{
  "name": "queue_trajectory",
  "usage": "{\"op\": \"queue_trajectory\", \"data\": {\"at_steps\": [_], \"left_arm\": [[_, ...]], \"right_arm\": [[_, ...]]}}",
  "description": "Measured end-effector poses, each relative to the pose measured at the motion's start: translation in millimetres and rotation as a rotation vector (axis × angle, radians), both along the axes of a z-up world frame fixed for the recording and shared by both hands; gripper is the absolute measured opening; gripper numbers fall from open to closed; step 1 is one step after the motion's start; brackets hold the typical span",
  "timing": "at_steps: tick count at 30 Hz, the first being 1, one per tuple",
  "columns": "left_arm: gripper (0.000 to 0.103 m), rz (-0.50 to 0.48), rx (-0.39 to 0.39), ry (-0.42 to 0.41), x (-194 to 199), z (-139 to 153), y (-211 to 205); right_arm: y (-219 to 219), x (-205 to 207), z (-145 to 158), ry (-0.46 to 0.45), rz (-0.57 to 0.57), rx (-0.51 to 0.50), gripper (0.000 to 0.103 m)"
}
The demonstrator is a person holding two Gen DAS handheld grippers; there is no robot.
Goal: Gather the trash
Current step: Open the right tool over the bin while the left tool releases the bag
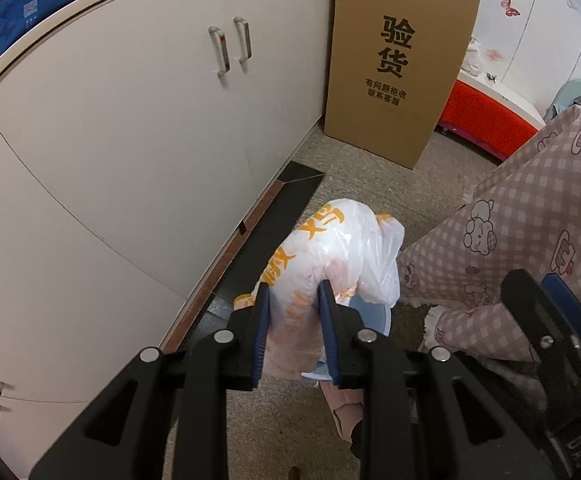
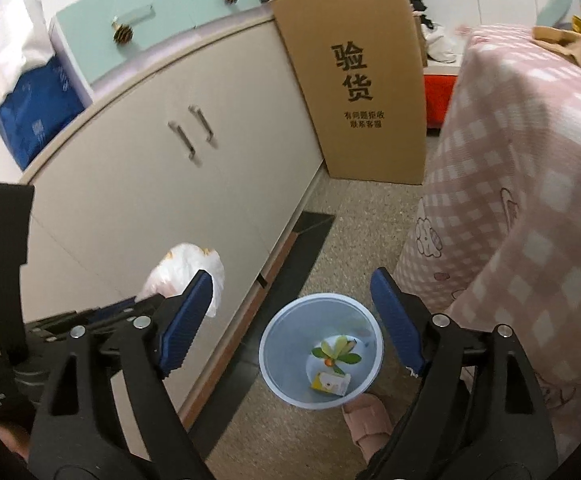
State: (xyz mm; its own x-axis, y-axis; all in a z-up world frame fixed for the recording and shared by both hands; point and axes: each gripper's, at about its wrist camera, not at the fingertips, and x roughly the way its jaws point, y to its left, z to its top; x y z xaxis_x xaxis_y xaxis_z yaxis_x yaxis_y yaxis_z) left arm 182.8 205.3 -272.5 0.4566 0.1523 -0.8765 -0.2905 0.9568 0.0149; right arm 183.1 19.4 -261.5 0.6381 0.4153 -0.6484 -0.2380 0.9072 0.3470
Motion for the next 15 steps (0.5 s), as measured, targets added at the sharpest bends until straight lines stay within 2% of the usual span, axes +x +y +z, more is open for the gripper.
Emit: {"op": "queue_trajectory", "data": {"at_steps": [5, 8, 9, 10, 11, 12, 15], "left_arm": [[0.025, -0.011, -0.007, -0.006, 5, 3, -8], [0.03, -0.014, -0.014, -0.018, 8, 7, -12], [0.036, -0.012, -0.014, -0.022, 8, 8, -13], [0.049, -0.01, -0.011, -0.028, 8, 9, -14], [0.056, -0.004, -0.003, -0.034, 8, 10, -14], [0.068, 0.006, 0.005, -0.037, 7, 11, -13], [0.07, 0.015, -0.002, -0.031, 7, 10, -11]], "right_arm": [[-10, -2, 4, -0.01, -0.024, 0.036, 0.084], [-14, -2, 4, -0.01, -0.037, 0.055, 0.084], [-16, -1, 5, -0.009, -0.041, 0.057, 0.084], [-16, -1, 4, -0.009, -0.043, 0.059, 0.084], [-17, -2, 4, -0.008, -0.042, 0.063, 0.084], [-18, -2, 4, -0.007, -0.041, 0.063, 0.084], [-17, -2, 4, -0.003, -0.033, 0.065, 0.084]]}}
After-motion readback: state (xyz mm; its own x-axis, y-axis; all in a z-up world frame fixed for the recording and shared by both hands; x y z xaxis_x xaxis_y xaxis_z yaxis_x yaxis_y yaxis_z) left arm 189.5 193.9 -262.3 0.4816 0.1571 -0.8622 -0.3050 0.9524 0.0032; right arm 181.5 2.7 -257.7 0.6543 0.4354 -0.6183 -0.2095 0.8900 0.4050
